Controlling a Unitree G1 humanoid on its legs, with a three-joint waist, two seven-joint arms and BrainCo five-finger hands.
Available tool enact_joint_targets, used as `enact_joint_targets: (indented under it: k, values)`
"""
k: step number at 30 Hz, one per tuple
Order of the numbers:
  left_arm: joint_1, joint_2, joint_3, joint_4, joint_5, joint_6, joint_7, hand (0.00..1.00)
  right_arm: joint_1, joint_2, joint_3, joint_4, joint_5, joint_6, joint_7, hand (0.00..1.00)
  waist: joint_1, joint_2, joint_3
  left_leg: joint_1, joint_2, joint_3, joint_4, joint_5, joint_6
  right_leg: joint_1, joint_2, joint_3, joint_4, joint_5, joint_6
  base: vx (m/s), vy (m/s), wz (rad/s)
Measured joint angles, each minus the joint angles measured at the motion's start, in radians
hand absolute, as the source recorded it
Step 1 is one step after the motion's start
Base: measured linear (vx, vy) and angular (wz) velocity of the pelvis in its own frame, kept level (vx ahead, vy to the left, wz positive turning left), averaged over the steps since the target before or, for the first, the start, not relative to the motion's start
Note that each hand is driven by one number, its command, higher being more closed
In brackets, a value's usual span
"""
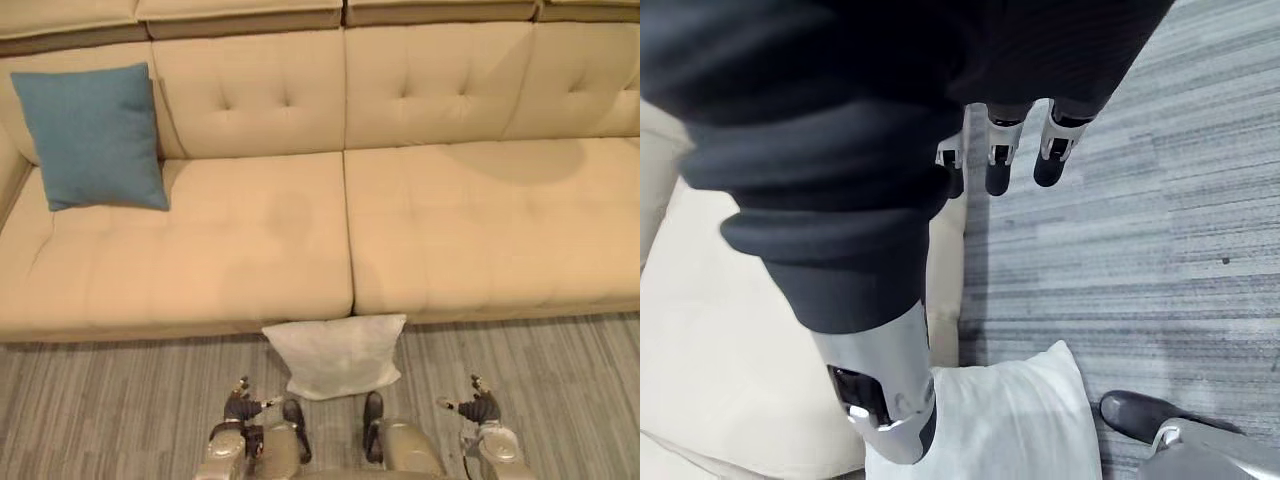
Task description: Pick up cushions and gather them together orderly.
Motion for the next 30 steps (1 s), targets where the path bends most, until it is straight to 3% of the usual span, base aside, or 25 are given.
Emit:
enact_joint_targets:
  k: [5, 9, 11, 17, 24, 29, 30]
  values:
    - [-0.097, 0.040, 0.001, -0.031, -0.033, -0.005, 0.025, 0.00, -0.096, 0.001, 0.024, -0.006, 0.001, -0.001, -0.018, 0.00, 0.026, -0.003, 0.071, -0.113, 0.033, 0.007, 0.149, -0.020, 0.025, -0.099, -0.005, 0.011, 0.116, -0.009, 0.003, 0.00, 0.017, -0.01]
    - [-0.192, 0.054, 0.006, -0.084, -0.091, -0.024, 0.054, 0.00, -0.177, -0.016, 0.026, -0.051, 0.033, -0.005, -0.060, 0.00, 0.026, -0.008, 0.139, -0.272, 0.066, -0.004, 0.321, -0.099, 0.045, -0.255, -0.017, 0.003, 0.288, -0.083, -0.010, -0.14, 0.006, 0.08]
    - [-0.251, 0.061, 0.043, -0.108, -0.133, -0.028, 0.071, 0.00, -0.241, -0.029, 0.026, -0.052, 0.045, -0.008, -0.082, 0.00, 0.025, -0.011, 0.167, -0.403, 0.083, -0.012, 0.409, -0.157, 0.054, -0.391, -0.026, 0.002, 0.382, -0.124, -0.017, -0.21, 0.015, 0.01]
    - [-0.458, 0.083, 0.160, -0.108, -0.244, -0.044, 0.115, 0.00, -0.476, -0.075, 0.025, -0.043, 0.113, -0.003, -0.136, 0.00, 0.025, -0.013, 0.265, -0.774, 0.121, -0.046, 0.634, -0.179, 0.081, -0.749, -0.038, 0.006, 0.590, -0.141, -0.033, -0.19, -0.007, -0.02]
    - [-0.683, 0.106, 0.193, -0.105, -0.274, -0.044, 0.138, 0.00, -0.832, -0.136, 0.042, -0.004, 0.200, -0.004, -0.180, 0.00, 0.026, -0.012, 0.295, -1.117, 0.161, -0.071, 0.842, -0.191, 0.101, -1.095, -0.046, 0.018, 0.800, -0.151, -0.047, -0.12, -0.042, -0.04]
    - [-0.843, 0.111, 0.145, -0.106, -0.272, -0.043, 0.152, 0.00, -1.026, -0.141, 0.135, -0.006, 0.206, -0.012, -0.204, 0.00, 0.025, -0.011, 0.295, -1.263, 0.178, -0.086, 0.918, -0.195, 0.112, -1.238, -0.049, 0.019, 0.873, -0.156, -0.041, -0.13, -0.028, -0.03]
    - [-0.898, 0.110, 0.121, -0.109, -0.272, -0.043, 0.156, 1.00, -1.071, -0.124, 0.147, -0.009, 0.207, -0.012, -0.224, 1.00, 0.023, -0.011, 0.295, -1.297, 0.185, -0.086, 0.927, -0.196, 0.116, -1.273, -0.049, 0.018, 0.883, -0.155, -0.041, -0.10, -0.011, -0.04]
